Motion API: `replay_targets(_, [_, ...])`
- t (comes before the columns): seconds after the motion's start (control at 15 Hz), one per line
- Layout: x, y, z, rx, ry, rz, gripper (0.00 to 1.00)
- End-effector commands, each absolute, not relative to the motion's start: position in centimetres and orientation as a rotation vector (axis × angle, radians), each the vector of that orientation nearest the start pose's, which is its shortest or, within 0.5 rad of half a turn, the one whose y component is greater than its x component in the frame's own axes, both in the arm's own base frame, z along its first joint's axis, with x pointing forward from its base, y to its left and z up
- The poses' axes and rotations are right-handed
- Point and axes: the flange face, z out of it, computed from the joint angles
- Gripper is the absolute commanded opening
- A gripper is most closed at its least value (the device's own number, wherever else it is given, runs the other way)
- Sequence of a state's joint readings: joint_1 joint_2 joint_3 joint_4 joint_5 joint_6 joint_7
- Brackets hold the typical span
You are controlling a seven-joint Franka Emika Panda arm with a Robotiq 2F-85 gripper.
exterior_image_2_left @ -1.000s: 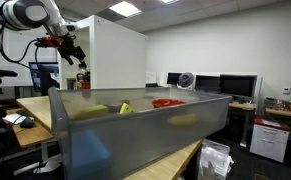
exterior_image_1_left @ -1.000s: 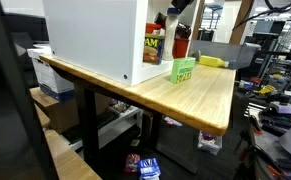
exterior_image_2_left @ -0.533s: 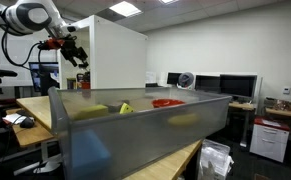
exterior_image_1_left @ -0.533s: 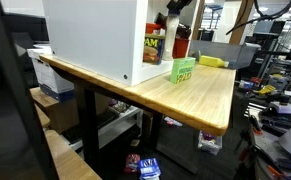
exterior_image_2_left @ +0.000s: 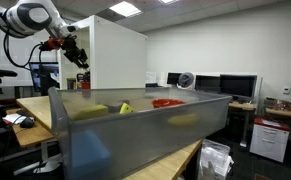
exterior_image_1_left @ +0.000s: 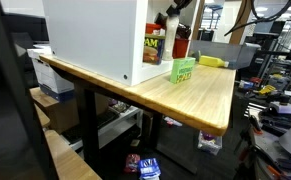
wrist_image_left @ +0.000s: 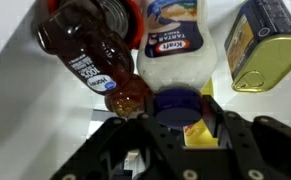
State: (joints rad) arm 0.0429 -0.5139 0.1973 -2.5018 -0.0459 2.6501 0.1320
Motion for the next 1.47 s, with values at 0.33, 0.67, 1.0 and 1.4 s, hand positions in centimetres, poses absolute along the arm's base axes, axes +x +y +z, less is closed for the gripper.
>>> replay_targets(0.33, [42.6, 11.5, 53.7, -2.985, -0.06, -1.041, 0.2])
replay_targets(0.67, [42.7, 11.8, 54.0, -2.962, 0.106, -1.023, 0.2])
replay_targets(1.0, [42.3, 13.1, 54.2, -2.935, 0.157, -1.033, 0.2])
replay_targets(1.4, [42.3, 14.7, 54.1, -2.943, 0.155, -1.103, 0.2])
